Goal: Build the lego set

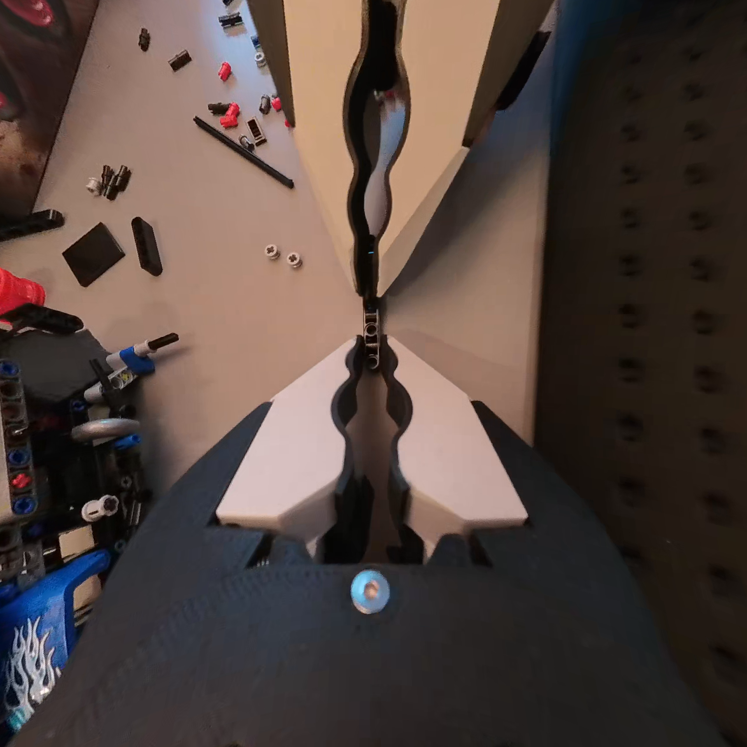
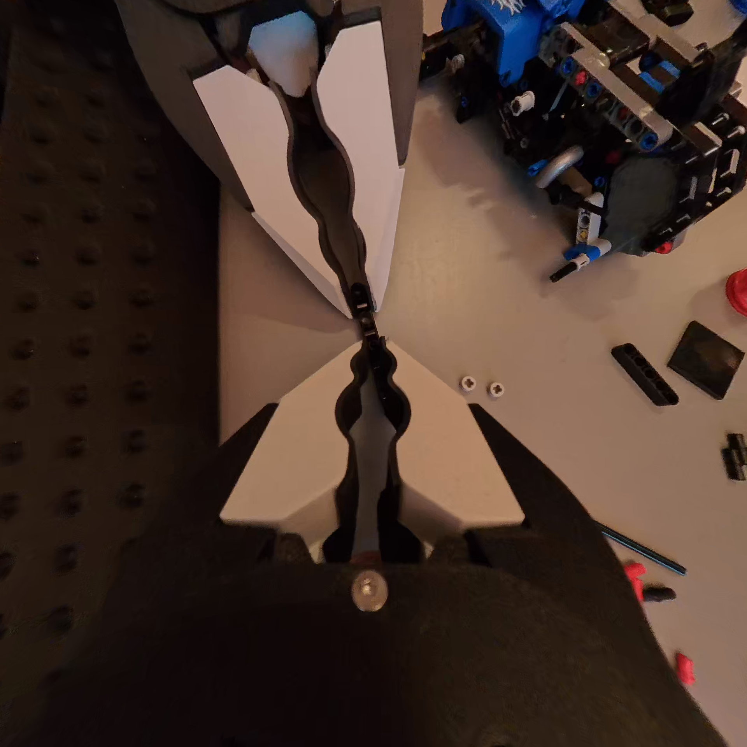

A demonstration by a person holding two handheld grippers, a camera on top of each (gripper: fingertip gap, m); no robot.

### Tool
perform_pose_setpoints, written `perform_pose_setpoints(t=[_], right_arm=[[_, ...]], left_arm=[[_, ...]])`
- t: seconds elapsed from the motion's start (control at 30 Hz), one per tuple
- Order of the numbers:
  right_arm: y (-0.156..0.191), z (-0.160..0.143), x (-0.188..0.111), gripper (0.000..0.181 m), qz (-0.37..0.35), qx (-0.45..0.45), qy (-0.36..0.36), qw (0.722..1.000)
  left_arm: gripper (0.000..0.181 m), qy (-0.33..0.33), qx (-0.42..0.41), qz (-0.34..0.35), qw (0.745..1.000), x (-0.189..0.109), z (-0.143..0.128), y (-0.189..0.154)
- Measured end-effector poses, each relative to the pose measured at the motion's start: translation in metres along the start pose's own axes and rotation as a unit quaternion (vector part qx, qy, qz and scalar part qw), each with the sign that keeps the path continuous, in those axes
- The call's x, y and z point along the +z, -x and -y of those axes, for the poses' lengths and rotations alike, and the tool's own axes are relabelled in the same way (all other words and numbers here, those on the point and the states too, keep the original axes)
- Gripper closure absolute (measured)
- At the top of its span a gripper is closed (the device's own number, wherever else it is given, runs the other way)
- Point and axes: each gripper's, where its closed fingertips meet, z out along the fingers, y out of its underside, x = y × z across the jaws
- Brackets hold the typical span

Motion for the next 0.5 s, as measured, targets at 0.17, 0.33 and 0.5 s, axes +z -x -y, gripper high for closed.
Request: perform_pose_setpoints(t=[0.17, 0.33, 0.5], right_arm=[[-0.0006, -0.001, 0.0003, 0.18, -0.018, -0.036, 0.031, 0.999], [0.0, -0.0018, 0.0007, 0.18, -0.018, -0.059, 0.049, 0.997], [0.0001, -0.0023, 0.0007, 0.18, 0.0, -0.047, 0.049, 0.998]], left_arm=[[0.175, 0.0, 0.0, -0.002, 1.0, 0.0003, 0.0001, -0.0004], [0.175, 0.001, -0.002, -0.004, 1.0, 0.0004, -0.0001, -0.0004], [0.175, 0.0, -0.005, -0.006, 1.0, 0.0005, 0.0001, -0.0003]])
